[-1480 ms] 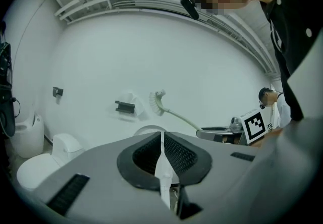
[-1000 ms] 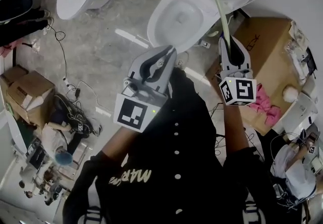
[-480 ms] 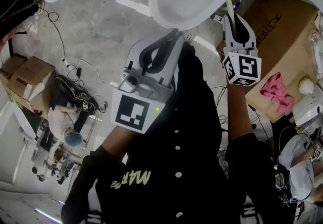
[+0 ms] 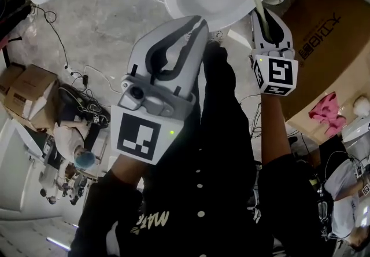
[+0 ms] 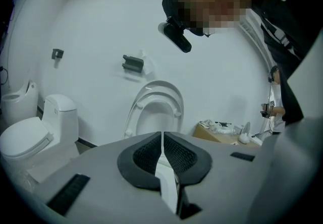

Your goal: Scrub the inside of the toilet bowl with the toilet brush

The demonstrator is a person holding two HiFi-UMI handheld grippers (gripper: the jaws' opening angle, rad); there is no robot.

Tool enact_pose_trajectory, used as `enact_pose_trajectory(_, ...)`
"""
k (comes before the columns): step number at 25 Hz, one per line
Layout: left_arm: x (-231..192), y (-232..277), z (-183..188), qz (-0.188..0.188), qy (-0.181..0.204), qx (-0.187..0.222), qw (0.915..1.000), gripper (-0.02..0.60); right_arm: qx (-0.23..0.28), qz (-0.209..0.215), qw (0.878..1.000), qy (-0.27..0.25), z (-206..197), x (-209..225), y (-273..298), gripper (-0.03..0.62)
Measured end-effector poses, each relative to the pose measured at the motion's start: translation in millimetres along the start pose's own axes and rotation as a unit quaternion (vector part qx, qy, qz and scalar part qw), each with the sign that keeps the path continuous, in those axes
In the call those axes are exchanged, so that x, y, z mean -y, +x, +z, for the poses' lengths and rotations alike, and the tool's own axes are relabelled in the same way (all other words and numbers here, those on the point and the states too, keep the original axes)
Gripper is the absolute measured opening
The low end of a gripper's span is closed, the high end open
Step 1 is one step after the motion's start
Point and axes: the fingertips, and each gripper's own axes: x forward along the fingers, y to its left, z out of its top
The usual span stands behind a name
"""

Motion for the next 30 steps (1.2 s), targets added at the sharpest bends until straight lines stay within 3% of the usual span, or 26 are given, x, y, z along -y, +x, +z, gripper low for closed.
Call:
enact_pose_trajectory(17,-16.6,57.6,-74.4,-0.004,-0.002,0.009,0.9999,0.038,-0.14,0.049,0.987,-0.061,-116.1,12.0,97.2,0.086)
enact_pose_trajectory(23,-19.8,62.1,-92.2,-0.011,0.002,-0.004,0.9999,0.038,-0.215,0.053,0.963,-0.153,-144.5,14.5,125.0,0.086)
enact_pose_trajectory(30,-20.8,62.3,-105.7,-0.012,-0.002,-0.009,0.9999,0.038,-0.245,0.064,0.945,-0.209,-148.5,16.3,157.8,0.086)
